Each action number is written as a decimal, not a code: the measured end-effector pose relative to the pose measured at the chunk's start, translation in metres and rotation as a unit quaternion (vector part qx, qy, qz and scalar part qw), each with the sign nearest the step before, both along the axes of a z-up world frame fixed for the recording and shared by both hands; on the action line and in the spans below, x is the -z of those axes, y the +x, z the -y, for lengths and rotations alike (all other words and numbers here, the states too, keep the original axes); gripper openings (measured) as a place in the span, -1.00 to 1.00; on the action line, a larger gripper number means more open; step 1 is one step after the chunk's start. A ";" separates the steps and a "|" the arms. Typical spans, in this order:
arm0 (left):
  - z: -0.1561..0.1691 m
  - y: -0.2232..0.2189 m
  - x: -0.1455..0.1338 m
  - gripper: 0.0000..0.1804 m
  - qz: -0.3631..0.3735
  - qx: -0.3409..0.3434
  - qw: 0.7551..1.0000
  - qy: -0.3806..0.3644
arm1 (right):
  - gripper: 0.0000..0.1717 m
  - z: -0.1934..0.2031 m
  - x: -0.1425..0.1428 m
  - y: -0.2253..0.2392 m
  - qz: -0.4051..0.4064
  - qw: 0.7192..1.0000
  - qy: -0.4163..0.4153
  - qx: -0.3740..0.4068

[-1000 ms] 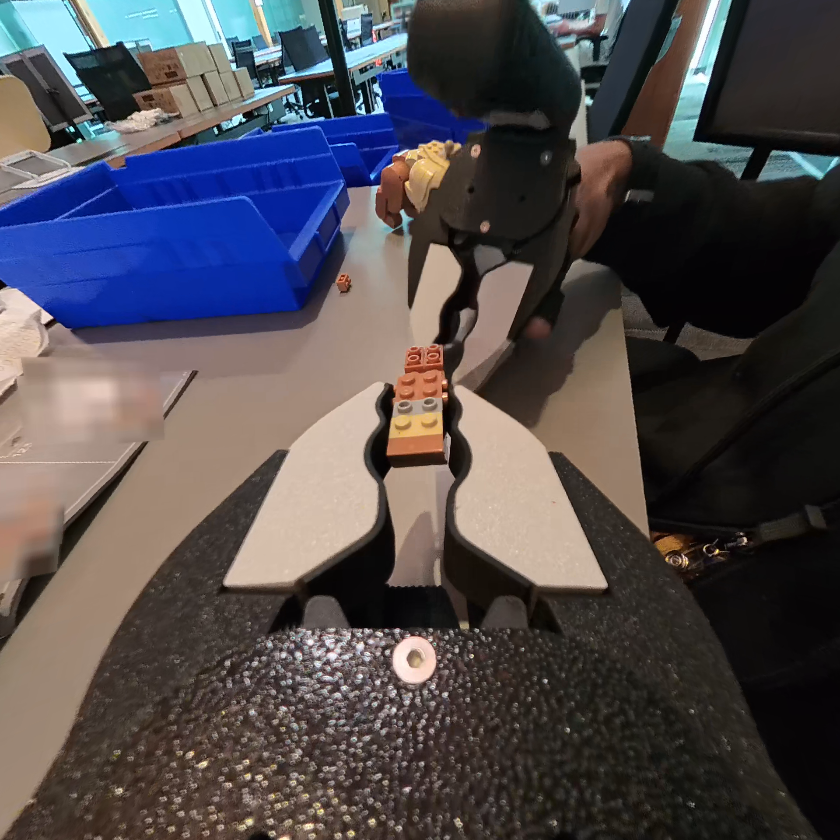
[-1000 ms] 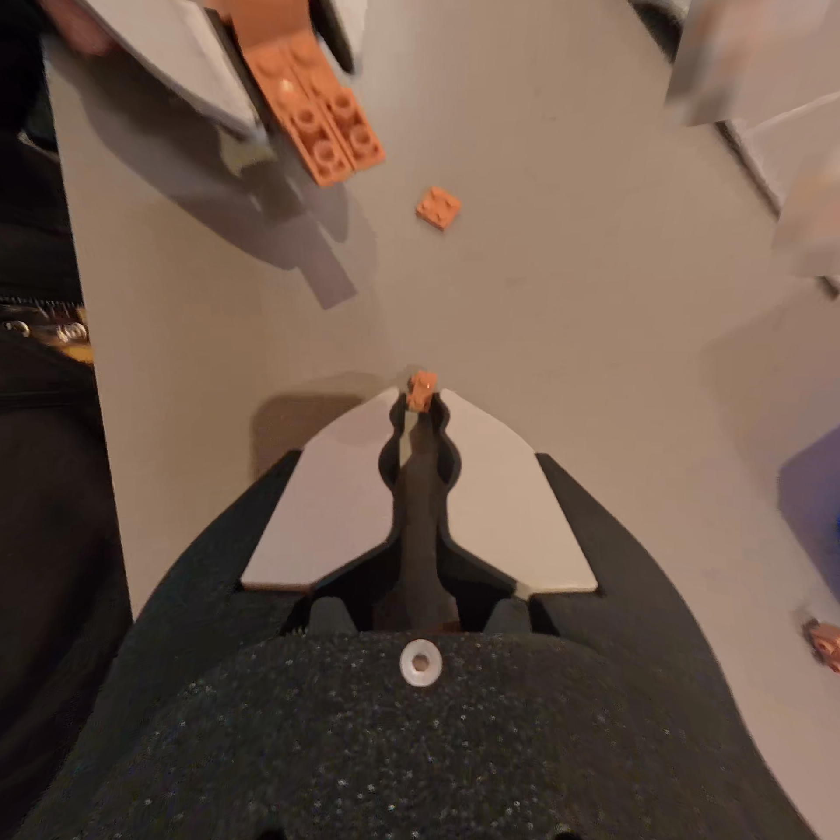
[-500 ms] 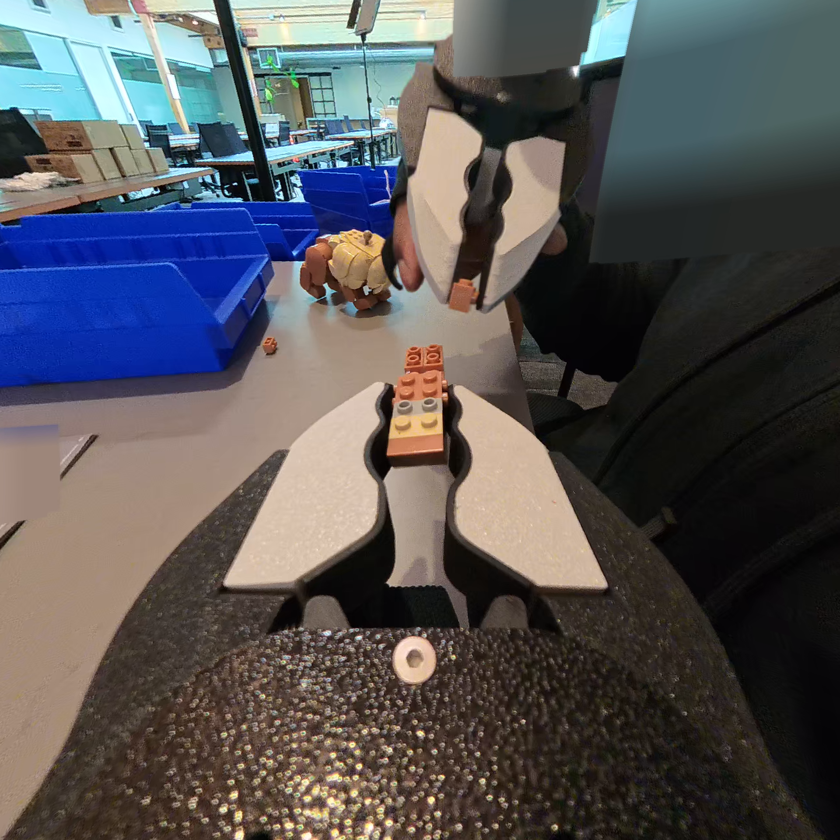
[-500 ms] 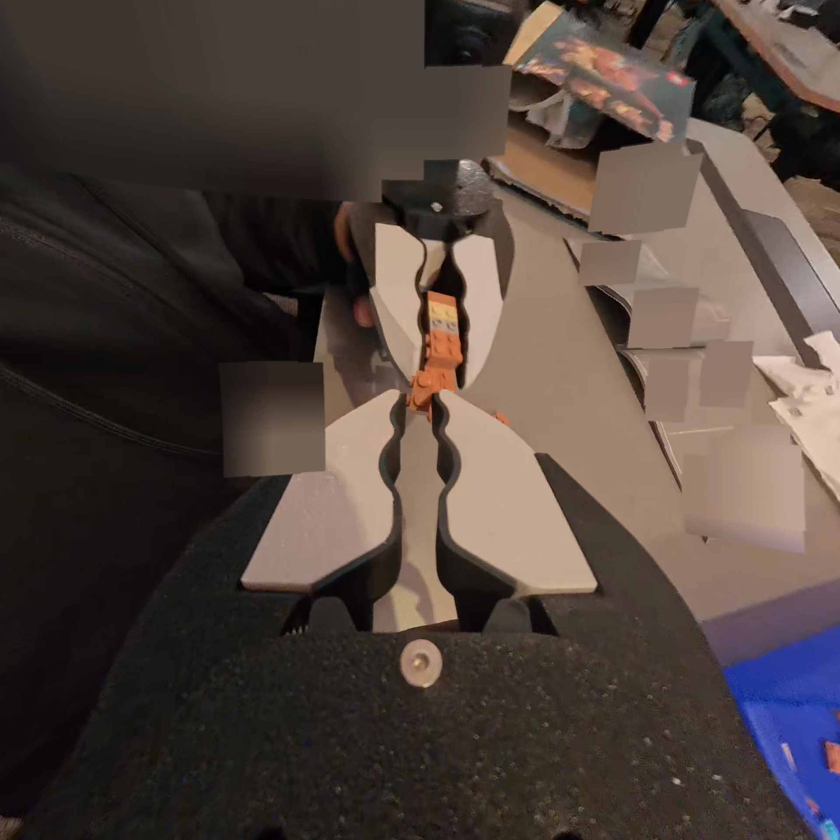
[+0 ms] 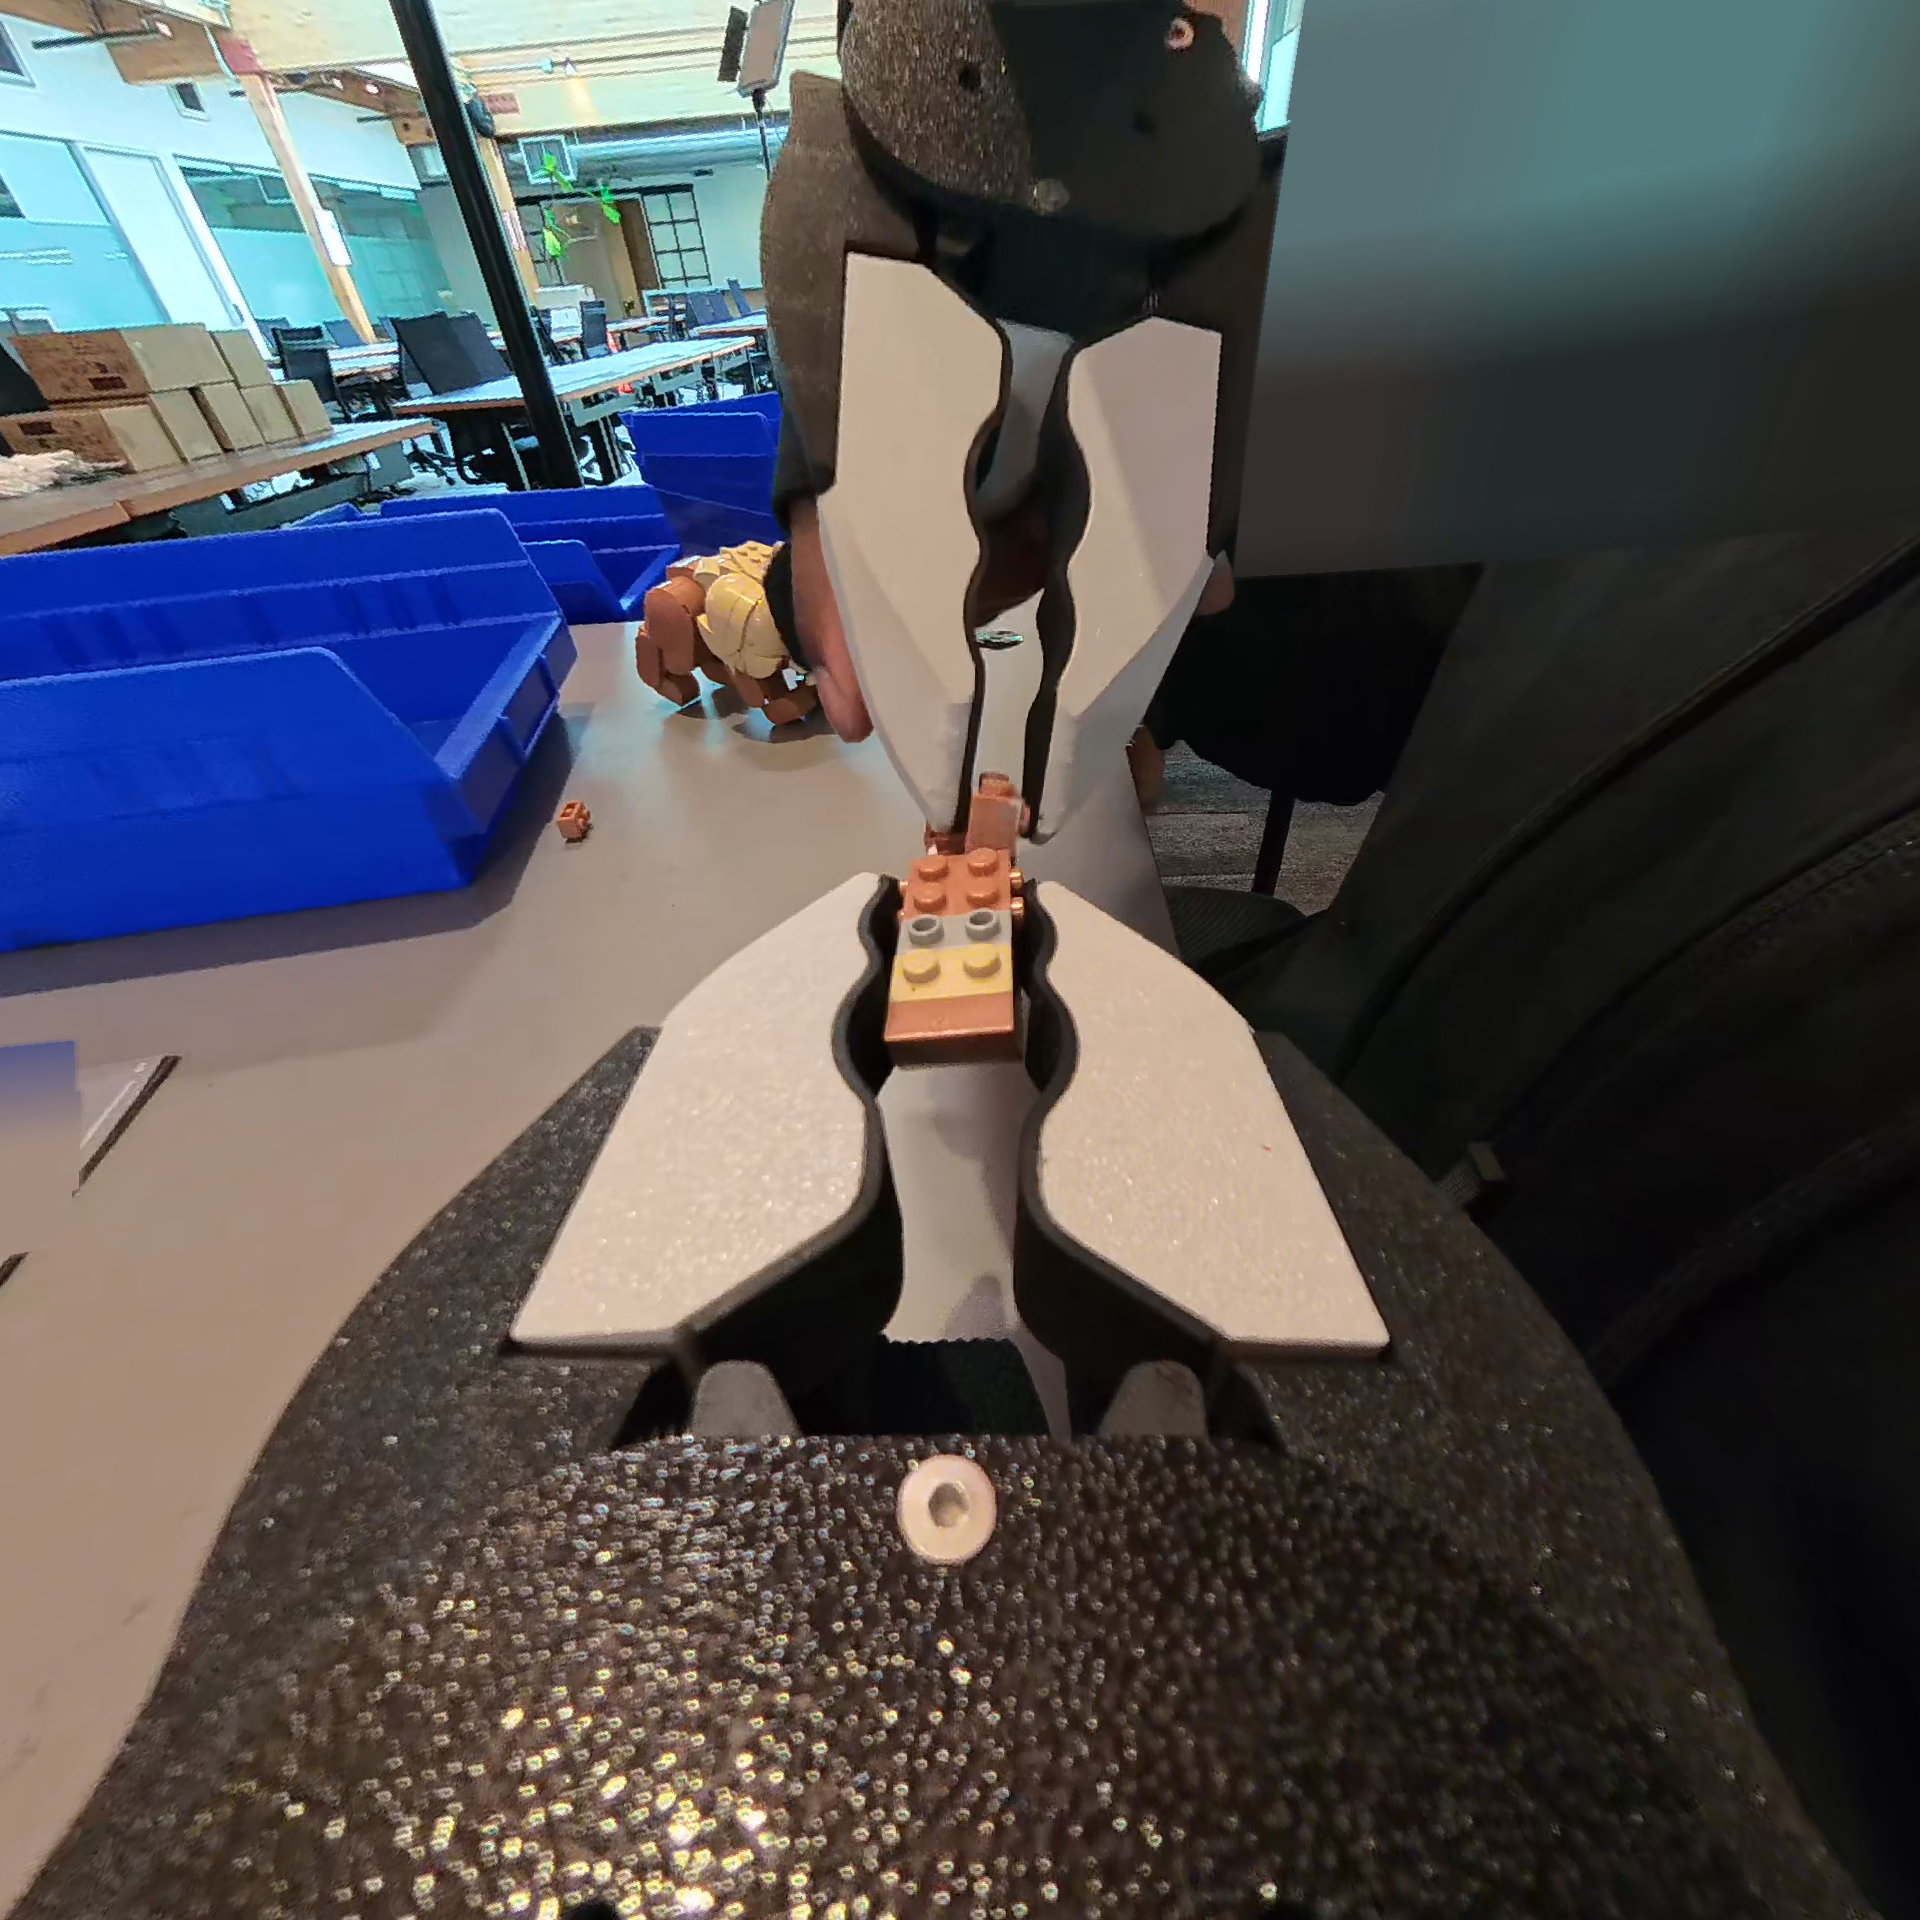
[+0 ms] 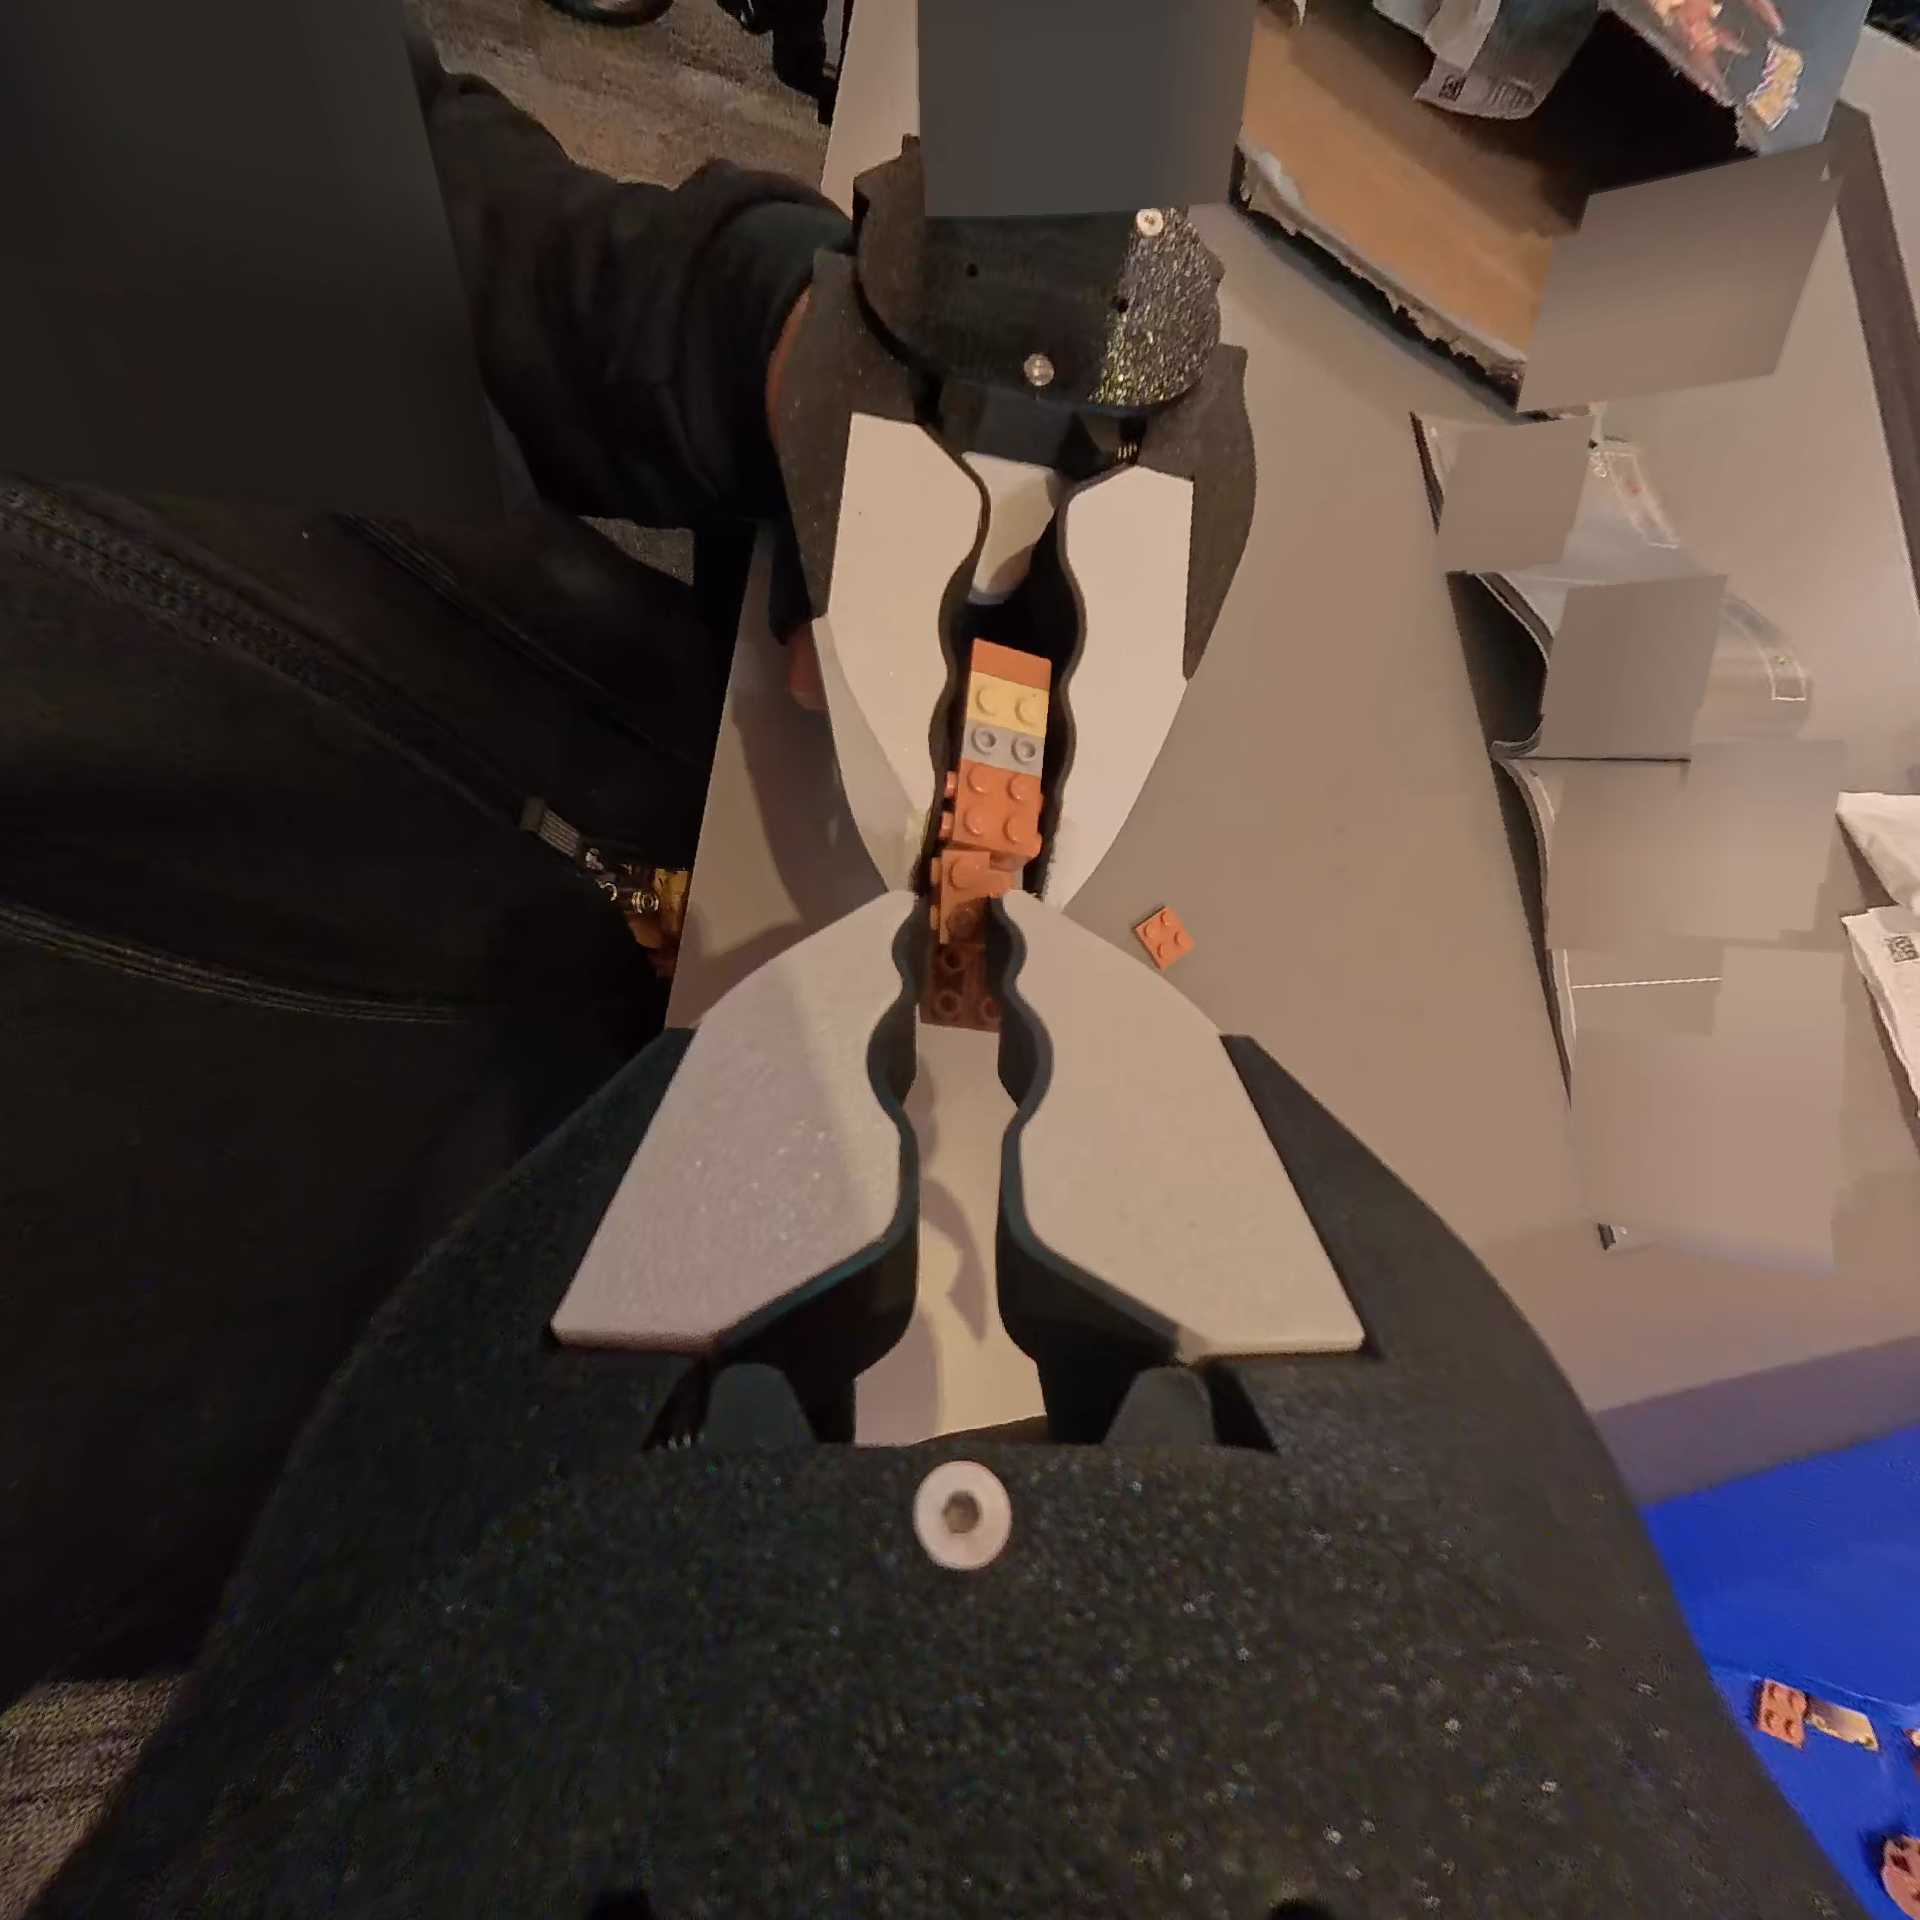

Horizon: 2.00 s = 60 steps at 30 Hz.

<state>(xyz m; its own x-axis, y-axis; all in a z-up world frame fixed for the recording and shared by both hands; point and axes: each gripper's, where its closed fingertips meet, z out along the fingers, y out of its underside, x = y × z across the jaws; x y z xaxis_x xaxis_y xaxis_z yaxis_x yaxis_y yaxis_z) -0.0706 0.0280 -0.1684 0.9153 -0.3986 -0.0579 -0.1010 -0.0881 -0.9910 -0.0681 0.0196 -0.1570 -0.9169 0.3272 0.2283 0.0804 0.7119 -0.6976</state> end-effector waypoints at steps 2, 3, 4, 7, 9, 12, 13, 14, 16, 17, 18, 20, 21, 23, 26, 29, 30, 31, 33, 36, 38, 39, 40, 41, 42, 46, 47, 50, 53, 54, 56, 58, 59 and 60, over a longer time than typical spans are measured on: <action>0.000 0.000 0.000 -0.77 0.001 0.000 1.000 -0.001 | -0.89 -0.001 0.001 0.000 0.002 1.000 0.009 0.002; 0.000 0.000 0.000 -0.77 0.001 0.000 1.000 -0.001 | -0.89 -0.001 0.002 0.000 0.003 1.000 0.011 0.000; 0.000 0.000 0.000 -0.77 0.002 0.000 1.000 0.000 | -0.89 -0.001 0.002 0.001 0.004 1.000 0.013 -0.002; 0.000 0.001 0.000 -0.77 0.004 0.003 1.000 0.000 | -0.88 -0.001 0.003 0.001 0.006 1.000 0.020 -0.002; 0.000 0.001 0.001 -0.77 0.002 0.003 1.000 -0.002 | -0.87 -0.001 0.005 0.000 0.009 1.000 0.023 0.000; 0.000 0.001 0.001 -0.77 0.001 0.004 1.000 -0.004 | -0.86 -0.001 0.005 0.000 0.008 1.000 0.024 -0.003; 0.000 0.001 0.001 -0.77 0.002 0.004 1.000 -0.003 | -0.86 -0.001 0.005 0.000 0.007 1.000 0.024 -0.004; 0.000 0.001 0.001 -0.77 0.003 0.004 1.000 -0.002 | -0.86 0.000 0.005 0.000 0.006 1.000 0.024 -0.005; 0.000 0.001 0.000 -0.77 0.004 0.004 1.000 -0.001 | -0.82 -0.001 0.005 0.000 0.003 1.000 0.025 -0.008; 0.000 0.001 -0.001 -0.77 0.006 0.005 1.000 0.001 | -0.80 -0.001 0.006 0.000 0.000 1.000 0.027 -0.009; 0.000 0.001 0.000 -0.77 0.006 0.003 1.000 -0.001 | -0.79 -0.001 0.007 0.000 -0.004 1.000 0.028 -0.011; 0.000 0.001 0.000 -0.77 0.007 0.003 1.000 0.000 | -0.77 0.000 0.006 0.000 -0.013 0.999 0.027 -0.016; 0.000 0.001 -0.001 -0.77 0.008 0.003 1.000 0.001 | -0.77 0.000 0.006 0.001 -0.017 0.999 0.025 -0.017; 0.000 0.001 -0.001 -0.77 0.008 0.003 1.000 0.001 | -0.76 0.000 0.006 0.001 -0.021 0.999 0.024 -0.018; 0.000 0.000 -0.002 -0.77 0.010 0.003 1.000 0.002 | -0.75 0.000 0.006 0.002 -0.034 0.999 0.029 -0.024; 0.000 0.000 -0.002 -0.77 0.013 0.003 1.000 0.003 | -0.75 0.000 0.005 0.001 -0.048 0.998 0.037 -0.027; 0.000 0.000 -0.002 -0.77 0.013 0.003 1.000 0.003 | -0.75 0.001 0.005 0.001 -0.051 0.998 0.040 -0.027; 0.000 0.000 -0.002 -0.77 0.012 0.003 1.000 0.003 | -0.75 0.001 0.006 0.001 -0.053 0.997 0.043 -0.028; 0.000 0.000 -0.002 -0.77 0.011 0.001 1.000 0.002 | -0.75 0.002 0.005 0.001 -0.057 0.997 0.044 -0.031; 0.000 -0.001 -0.002 -0.77 0.013 -0.001 1.000 0.003 | -0.75 0.003 0.004 0.001 -0.059 0.997 0.042 -0.033; 0.000 -0.001 -0.002 -0.77 0.014 0.001 1.000 0.004 | -0.75 0.003 0.004 0.000 -0.060 0.997 0.045 -0.030; 0.000 -0.001 -0.002 -0.77 0.013 0.001 1.000 0.003 | -0.75 0.003 0.005 -0.001 -0.061 0.997 0.048 -0.029; 0.000 0.000 -0.002 -0.77 0.012 0.002 1.000 0.003 | -0.75 0.002 0.005 -0.001 -0.061 0.997 0.049 -0.029; 0.000 0.000 -0.002 -0.77 0.012 0.002 1.000 0.003 | -0.75 0.002 0.006 -0.001 -0.062 0.996 0.050 -0.029; 0.000 0.000 -0.002 -0.77 0.013 0.002 1.000 0.003 | -0.75 0.002 0.006 -0.002 -0.062 0.996 0.051 -0.028; 0.000 -0.001 -0.003 -0.77 0.015 0.002 1.000 0.005 | -0.75 0.002 0.005 -0.002 -0.069 0.996 0.050 -0.029; 0.001 -0.001 -0.003 -0.77 0.016 0.002 1.000 0.005 | -0.74 0.001 0.004 -0.003 -0.075 0.996 0.050 -0.030; 0.001 -0.001 -0.005 -0.77 0.022 0.003 1.000 0.007 | -0.65 0.001 -0.003 -0.002 -0.128 0.989 0.046 -0.053; 0.003 -0.003 -0.007 -0.77 0.034 0.004 0.999 0.011 | -0.55 -0.002 -0.006 0.004 -0.198 0.975 0.042 -0.088; 0.003 -0.003 -0.007 -0.77 0.040 0.006 0.999 0.011 | -0.51 -0.005 -0.005 0.003 -0.221 0.970 0.047 -0.088; 0.003 -0.004 -0.008 -0.77 0.050 0.008 0.999 0.008 | -0.46 -0.009 -0.005 -0.001 -0.273 0.957 0.048 -0.084; 0.004 -0.004 -0.008 -0.77 0.055 0.010 0.998 0.009 | -0.45 -0.010 -0.005 -0.005 -0.317 0.944 0.046 -0.082; 0.004 -0.004 -0.009 -0.77 0.057 0.011 0.998 0.009 | -0.46 -0.011 -0.004 -0.007 -0.336 0.937 0.051 -0.083; 0.004 -0.004 -0.009 -0.77 0.059 0.011 0.998 0.009 | -0.46 -0.009 -0.004 -0.007 -0.355 0.929 0.054 -0.087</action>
<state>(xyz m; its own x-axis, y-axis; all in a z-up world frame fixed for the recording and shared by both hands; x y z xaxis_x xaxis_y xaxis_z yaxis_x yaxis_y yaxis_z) -0.0749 0.0241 -0.1598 0.9070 -0.4190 0.0422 0.0145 -0.0689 -0.9975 -0.0752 0.0291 -0.1534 -0.5605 0.1282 0.8182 -0.4956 0.7396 -0.4554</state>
